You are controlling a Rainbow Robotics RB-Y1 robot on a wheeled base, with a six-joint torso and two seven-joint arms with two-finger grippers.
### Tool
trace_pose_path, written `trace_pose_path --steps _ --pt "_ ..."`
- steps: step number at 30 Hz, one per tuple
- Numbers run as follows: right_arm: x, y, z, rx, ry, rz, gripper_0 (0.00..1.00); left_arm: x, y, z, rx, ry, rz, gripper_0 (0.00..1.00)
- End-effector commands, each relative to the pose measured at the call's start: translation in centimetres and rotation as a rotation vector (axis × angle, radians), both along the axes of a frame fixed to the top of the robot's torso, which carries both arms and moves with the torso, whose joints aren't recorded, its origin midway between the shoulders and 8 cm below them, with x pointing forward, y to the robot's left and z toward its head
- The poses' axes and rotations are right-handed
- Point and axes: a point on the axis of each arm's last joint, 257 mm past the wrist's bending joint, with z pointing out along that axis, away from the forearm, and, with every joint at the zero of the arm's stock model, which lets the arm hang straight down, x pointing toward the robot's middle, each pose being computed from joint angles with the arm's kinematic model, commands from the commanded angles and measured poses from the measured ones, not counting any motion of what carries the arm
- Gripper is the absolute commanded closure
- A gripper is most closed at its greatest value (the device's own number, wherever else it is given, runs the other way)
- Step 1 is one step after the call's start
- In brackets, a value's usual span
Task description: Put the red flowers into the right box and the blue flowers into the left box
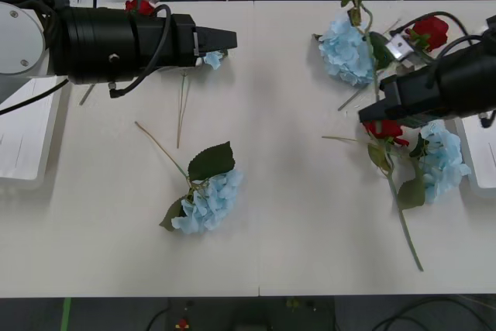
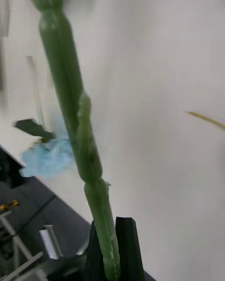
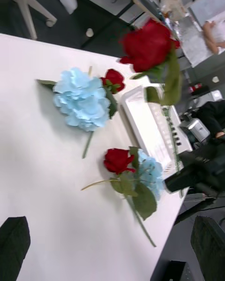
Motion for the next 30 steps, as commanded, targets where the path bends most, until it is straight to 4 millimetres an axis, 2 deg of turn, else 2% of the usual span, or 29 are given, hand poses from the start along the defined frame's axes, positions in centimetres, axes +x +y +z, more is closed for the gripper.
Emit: trace_pose_path --steps 1,3,4,6,7,9,10,12,14,18,23,28,30 --pt "2.4 -11.9 3.4 -0.194 -0.022 -0.203 1.0 2.9 5.6 -1.8 0.034 0.053 0.12 0.0" --pt "2.3 -16.5 3.4 -0.271 -0.001 -0.277 1.0 4.7 8.1 -2.1 0.037 0.062 0.183 0.0" --pt "2.3 -17.6 3.4 -0.292 0.005 -0.296 1.0 5.3 8.8 -2.1 0.039 0.064 0.201 0.0" --pt "2.3 -22.2 3.7 -0.382 0.004 -0.378 1.0 7.5 12.4 -2.7 0.072 0.079 0.277 0.0" --pt "2.3 -23.4 3.7 -0.405 0.004 -0.4 1.0 8.2 13.4 -2.7 0.086 0.08 0.298 0.0" --pt "2.1 -27.2 3.6 -0.491 0.006 -0.463 1.0 10.5 17.6 -3.1 0.159 0.082 0.382 0.0" --pt "2.1 -27.9 3.4 -0.509 0.008 -0.476 1.0 11.0 18.7 -3.2 0.178 0.083 0.403 0.0" --pt "1.9 -31.0 3.3 -0.59 0.004 -0.526 1.0 12.7 22.7 -3.5 0.234 0.084 0.487 0.0" --pt "1.7 -33.3 2.8 -0.642 0.012 -0.563 1.0 13.7 25.0 -3.5 0.263 0.081 0.542 0.0" --pt "1.4 -37.1 1.4 -0.78 0.014 -0.604 1.0 15.7 27.6 -4.2 0.354 0.072 0.615 0.0" --pt "1.2 -39.3 -0.2 -0.927 0.023 -0.618 1.0 17.1 30.3 -5.0 0.507 0.054 0.667 0.0" --pt "0.2 -42.1 -2.8 -1.011 0.068 -0.651 1.0 17.8 31.0 -6.8 0.692 0.062 0.662 0.0" --pt "-0.1 -42.6 -3.7 -1.038 0.079 -0.64 1.0 17.6 30.8 -7.5 0.749 0.081 0.649 0.0"
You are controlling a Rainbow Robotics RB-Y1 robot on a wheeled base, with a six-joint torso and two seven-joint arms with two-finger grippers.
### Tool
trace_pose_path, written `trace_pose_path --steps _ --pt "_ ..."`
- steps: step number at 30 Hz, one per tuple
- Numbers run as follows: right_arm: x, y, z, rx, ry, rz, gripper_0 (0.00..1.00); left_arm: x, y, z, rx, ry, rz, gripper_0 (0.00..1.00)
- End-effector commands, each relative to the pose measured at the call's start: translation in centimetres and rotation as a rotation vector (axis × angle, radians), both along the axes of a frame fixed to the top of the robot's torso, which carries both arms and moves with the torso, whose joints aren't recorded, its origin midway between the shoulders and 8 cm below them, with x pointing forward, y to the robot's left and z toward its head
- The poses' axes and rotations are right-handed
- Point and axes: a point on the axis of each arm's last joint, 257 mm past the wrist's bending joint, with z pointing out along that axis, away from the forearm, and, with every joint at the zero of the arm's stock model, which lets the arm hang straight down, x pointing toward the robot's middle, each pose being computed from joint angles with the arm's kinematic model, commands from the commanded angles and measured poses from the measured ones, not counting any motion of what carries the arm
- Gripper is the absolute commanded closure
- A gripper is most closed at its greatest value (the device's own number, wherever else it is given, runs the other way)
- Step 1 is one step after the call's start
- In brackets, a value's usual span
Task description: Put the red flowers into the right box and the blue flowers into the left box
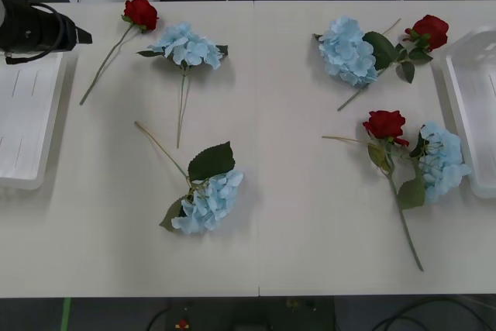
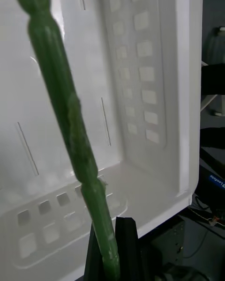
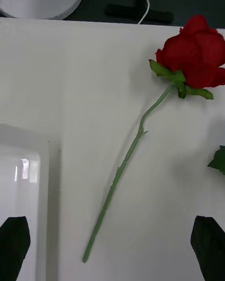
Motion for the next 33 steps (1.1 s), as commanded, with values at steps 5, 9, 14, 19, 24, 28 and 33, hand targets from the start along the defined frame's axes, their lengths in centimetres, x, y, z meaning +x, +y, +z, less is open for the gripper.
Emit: trace_pose_path --steps 5,9,14,19,24,28,33 --pt "0.5 -1.4 -1.9 -0.125 0.081 0.069 1.0 1.2 -4.8 0.5 0.156 0.085 -0.082 0.0" --pt "0.5 -1.5 -3.4 -0.141 0.092 0.062 1.0 1.3 -6.0 -0.6 0.169 0.096 -0.102 0.0" --pt "1.1 -1.9 -4.5 -0.167 0.075 0.067 1.0 1.6 -5.3 -1.5 0.157 0.088 -0.075 0.0" --pt "1.3 -2.7 -5.2 -0.18 0.06 0.068 1.0 1.8 -3.6 -2.4 0.147 0.075 -0.026 0.0" --pt "1.5 -2.7 -5.1 -0.182 0.056 0.072 0.9 1.8 -3.4 -3.1 0.108 0.076 0.004 0.0" --pt "1.8 -2.4 -4.7 -0.162 0.041 0.065 0.42 1.8 -3.7 -3.5 0.057 0.081 0.028 0.0" --pt "2.1 -1.5 -3.6 -0.089 0.021 0.038 0.16 1.7 -4.0 -4.1 0.0 0.078 0.054 0.0"
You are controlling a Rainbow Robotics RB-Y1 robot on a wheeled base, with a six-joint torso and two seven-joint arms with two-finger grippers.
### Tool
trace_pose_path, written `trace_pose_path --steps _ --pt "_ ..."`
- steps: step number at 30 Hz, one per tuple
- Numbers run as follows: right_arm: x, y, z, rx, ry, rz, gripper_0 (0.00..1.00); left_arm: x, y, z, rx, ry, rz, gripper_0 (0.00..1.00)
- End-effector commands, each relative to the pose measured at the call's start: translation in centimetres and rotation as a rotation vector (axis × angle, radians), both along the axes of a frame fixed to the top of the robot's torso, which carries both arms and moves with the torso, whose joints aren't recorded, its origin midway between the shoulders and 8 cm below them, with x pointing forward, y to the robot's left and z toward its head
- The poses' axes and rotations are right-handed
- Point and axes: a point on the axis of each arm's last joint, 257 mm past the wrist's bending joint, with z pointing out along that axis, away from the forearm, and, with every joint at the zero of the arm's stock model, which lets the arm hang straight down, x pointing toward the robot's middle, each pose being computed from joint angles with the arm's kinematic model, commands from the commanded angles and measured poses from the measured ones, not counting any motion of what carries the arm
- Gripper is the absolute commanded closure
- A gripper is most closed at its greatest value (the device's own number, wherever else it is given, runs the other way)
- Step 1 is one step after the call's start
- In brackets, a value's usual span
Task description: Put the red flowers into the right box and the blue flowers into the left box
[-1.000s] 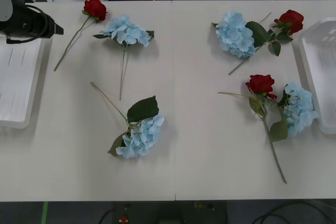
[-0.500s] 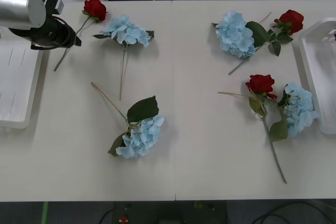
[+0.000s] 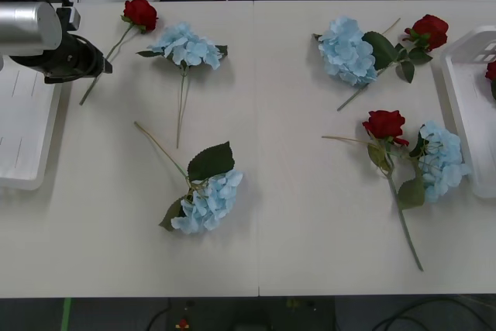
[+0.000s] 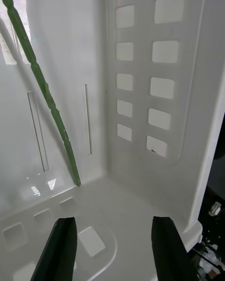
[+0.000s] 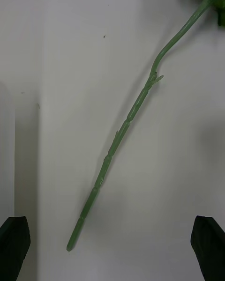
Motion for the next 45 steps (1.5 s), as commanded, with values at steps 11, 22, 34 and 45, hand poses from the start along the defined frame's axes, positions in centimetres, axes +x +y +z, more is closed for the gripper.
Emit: trace_pose_path --steps 11,22,34,45 --pt "3.9 12.7 7.9 0.5 -0.135 -0.074 0.06 1.7 -1.8 0.2 -0.092 -0.112 0.005 0.0" --pt "3.8 29.8 10.6 0.918 -0.247 -0.495 0.06 0.6 -1.1 -3.5 -0.129 -0.119 0.04 0.0" --pt "3.3 37.5 7.0 1.054 -0.356 -0.808 0.05 -0.5 -1.8 -6.4 -0.175 -0.109 0.064 0.0" --pt "2.8 36.8 2.0 0.963 -0.433 -0.831 0.06 -1.7 -1.8 -8.5 -0.215 -0.084 0.091 0.43"
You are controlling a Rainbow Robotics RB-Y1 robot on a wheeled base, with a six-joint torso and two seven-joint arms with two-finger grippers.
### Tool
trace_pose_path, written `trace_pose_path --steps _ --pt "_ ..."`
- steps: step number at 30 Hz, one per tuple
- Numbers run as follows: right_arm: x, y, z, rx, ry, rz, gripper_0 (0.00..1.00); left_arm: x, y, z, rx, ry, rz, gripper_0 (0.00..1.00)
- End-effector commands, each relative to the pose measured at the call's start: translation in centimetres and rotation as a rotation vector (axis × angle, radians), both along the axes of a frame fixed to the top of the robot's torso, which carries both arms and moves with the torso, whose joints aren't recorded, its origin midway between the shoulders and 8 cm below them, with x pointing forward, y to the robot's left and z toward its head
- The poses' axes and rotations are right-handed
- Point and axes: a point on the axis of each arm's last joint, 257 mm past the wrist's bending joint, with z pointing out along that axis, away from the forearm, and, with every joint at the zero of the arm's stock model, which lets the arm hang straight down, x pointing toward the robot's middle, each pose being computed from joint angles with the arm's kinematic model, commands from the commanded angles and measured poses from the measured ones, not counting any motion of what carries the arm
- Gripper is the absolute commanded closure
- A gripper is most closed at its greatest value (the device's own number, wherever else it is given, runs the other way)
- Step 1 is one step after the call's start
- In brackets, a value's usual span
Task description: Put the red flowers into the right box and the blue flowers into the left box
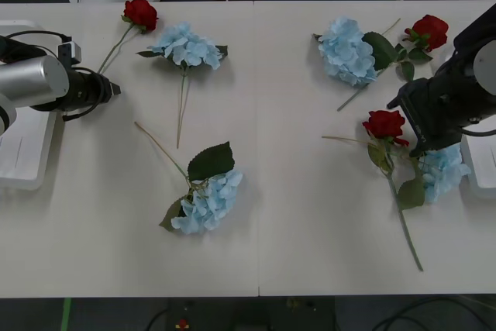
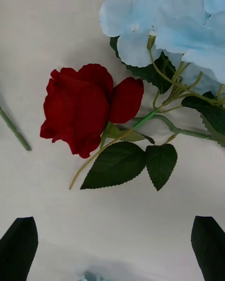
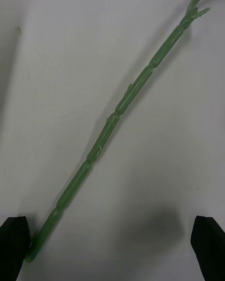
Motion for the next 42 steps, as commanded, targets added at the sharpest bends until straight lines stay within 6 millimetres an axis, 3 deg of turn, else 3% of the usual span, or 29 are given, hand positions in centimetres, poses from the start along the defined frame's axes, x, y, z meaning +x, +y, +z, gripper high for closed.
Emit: trace_pose_path --steps 1,11,18,23,28,31,37,41,42 --pt "-0.5 -0.9 -2.1 -0.046 -0.007 -0.02 0.05 -0.9 -1.6 -2.3 -0.053 0.02 0.007 0.99" --pt "-0.6 -2.2 -5.4 -0.097 0.013 -0.036 0.05 -1.1 -1.1 -2.5 -0.001 0.021 -0.021 1.0" --pt "0.4 -3.0 -8.3 -0.129 -0.008 -0.034 0.05 -1.1 -0.4 -2.5 0.067 0.022 -0.059 1.0" --pt "0.5 -3.3 -9.8 -0.151 -0.011 -0.025 0.05 -2.6 0.6 -3.5 0.133 0.09 -0.123 1.0" --pt "0.5 -3.3 -10.3 -0.151 -0.005 -0.028 0.05 -3.4 -1.1 -3.8 0.144 0.134 -0.209 1.0" --pt "0.6 -3.6 -10.7 -0.162 -0.004 -0.033 0.05 -4.8 -3.2 -4.6 0.12 0.196 -0.288 1.0" --pt "1.1 -4.1 -11.8 -0.16 -0.007 -0.043 0.06 -8.0 -3.0 -5.4 0.016 0.261 -0.339 1.0" --pt "1.3 -4.5 -12.2 -0.171 -0.009 -0.038 0.06 -11.2 -1.8 -3.3 -0.048 0.366 -0.377 1.0" --pt "1.3 -4.7 -12.3 -0.175 -0.007 -0.036 0.19 -12.3 -1.3 -2.0 -0.068 0.404 -0.398 1.0"
